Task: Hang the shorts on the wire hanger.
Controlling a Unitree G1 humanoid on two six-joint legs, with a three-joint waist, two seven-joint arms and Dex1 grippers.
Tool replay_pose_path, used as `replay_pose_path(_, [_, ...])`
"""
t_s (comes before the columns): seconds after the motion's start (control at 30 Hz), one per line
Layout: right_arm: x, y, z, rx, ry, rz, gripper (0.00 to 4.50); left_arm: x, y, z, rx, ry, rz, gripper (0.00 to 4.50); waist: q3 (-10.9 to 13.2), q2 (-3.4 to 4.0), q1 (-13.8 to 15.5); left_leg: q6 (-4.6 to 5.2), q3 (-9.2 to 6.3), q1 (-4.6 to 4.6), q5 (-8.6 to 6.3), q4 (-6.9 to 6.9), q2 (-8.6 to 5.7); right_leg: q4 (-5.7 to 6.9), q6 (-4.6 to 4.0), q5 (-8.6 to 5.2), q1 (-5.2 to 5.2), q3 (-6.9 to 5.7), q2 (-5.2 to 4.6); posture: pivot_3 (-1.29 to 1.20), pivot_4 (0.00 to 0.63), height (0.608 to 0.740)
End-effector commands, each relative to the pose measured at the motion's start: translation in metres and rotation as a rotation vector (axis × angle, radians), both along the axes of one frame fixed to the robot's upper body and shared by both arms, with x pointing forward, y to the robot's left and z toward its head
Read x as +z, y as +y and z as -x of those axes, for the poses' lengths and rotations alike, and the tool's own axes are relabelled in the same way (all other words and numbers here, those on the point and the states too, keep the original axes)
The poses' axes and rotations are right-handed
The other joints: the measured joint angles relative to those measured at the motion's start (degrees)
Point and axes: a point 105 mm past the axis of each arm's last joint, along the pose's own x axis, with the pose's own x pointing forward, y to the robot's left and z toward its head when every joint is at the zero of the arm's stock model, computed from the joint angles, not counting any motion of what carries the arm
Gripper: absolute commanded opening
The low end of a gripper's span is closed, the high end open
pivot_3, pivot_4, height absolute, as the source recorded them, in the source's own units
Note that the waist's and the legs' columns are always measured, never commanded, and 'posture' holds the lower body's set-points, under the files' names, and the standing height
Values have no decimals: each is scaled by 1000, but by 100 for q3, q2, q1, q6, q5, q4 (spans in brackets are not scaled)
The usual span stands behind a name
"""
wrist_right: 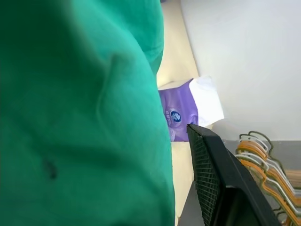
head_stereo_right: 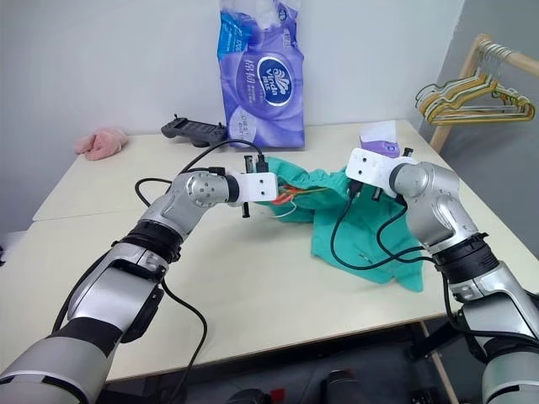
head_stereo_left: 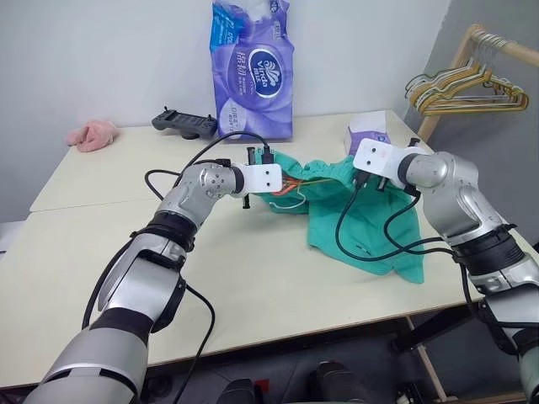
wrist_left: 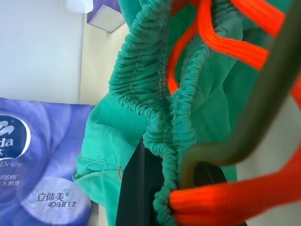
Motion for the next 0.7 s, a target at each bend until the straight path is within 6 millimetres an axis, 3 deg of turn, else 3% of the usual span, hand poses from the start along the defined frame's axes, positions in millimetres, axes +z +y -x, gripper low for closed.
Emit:
replay_pose_path(0.03, [20,7,3,22,-91,16,1113,10,-1,-1,-8,-28,-11,0,0,0,0,0,0,0,0,0,0,0,0,0,0,0,0,-147,52,740])
replay_pose_path(0.47, [12,15,2,48,-64,9,1080,10,2,0,-4,-31,-17,0,1,1,-1,0,0,1,0,0,0,0,0,0,0,-2,0,-128,49,740])
replay_pose_path(0.53, [7,17,3,34,-13,-96,1080,10,2,0,-4,-31,-18,0,1,1,-1,0,0,1,0,0,0,0,0,0,0,-2,0,-128,49,740])
replay_pose_path(0.6, [4,22,5,35,30,-181,1806,10,2,0,-3,-30,-18,0,1,1,-1,0,0,1,0,0,0,0,0,0,1,-2,1,-128,50,740])
replay_pose_path(0.7, [5,19,6,38,18,-130,2779,10,2,-1,-3,-31,-21,0,2,3,9,0,-1,0,0,0,-1,1,0,0,0,-1,0,-131,52,740])
